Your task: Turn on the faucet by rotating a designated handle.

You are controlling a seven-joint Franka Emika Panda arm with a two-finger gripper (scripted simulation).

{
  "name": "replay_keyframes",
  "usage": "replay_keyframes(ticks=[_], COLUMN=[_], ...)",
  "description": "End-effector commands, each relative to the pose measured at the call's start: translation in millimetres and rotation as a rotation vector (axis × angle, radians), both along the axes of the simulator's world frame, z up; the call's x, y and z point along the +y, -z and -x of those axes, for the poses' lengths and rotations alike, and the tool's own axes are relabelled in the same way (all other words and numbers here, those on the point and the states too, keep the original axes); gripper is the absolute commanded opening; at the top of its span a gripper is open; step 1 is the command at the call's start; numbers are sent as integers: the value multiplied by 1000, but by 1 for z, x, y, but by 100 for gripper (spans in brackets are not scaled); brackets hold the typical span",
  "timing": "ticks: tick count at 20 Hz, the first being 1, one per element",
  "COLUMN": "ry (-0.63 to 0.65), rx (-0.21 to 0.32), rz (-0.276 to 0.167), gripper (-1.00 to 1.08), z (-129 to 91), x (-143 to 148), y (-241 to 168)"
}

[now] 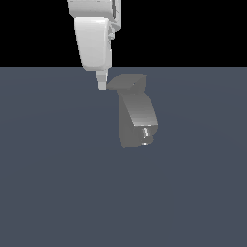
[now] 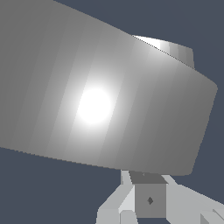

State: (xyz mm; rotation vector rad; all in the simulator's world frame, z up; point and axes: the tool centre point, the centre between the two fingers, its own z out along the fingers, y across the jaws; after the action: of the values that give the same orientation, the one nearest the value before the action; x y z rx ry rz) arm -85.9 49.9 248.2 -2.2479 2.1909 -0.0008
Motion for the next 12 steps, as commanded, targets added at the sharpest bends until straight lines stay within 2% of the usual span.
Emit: replay_keyframes(ticks=[1, 5, 7, 12], ry=[8, 8, 0, 2], rx=[2, 2, 1, 1], rz=[1, 1, 1, 1], gripper=[-100, -100, -100, -100], z=[7, 18, 15, 17], x=[-10, -20, -13, -43], y=[0, 0, 0, 0])
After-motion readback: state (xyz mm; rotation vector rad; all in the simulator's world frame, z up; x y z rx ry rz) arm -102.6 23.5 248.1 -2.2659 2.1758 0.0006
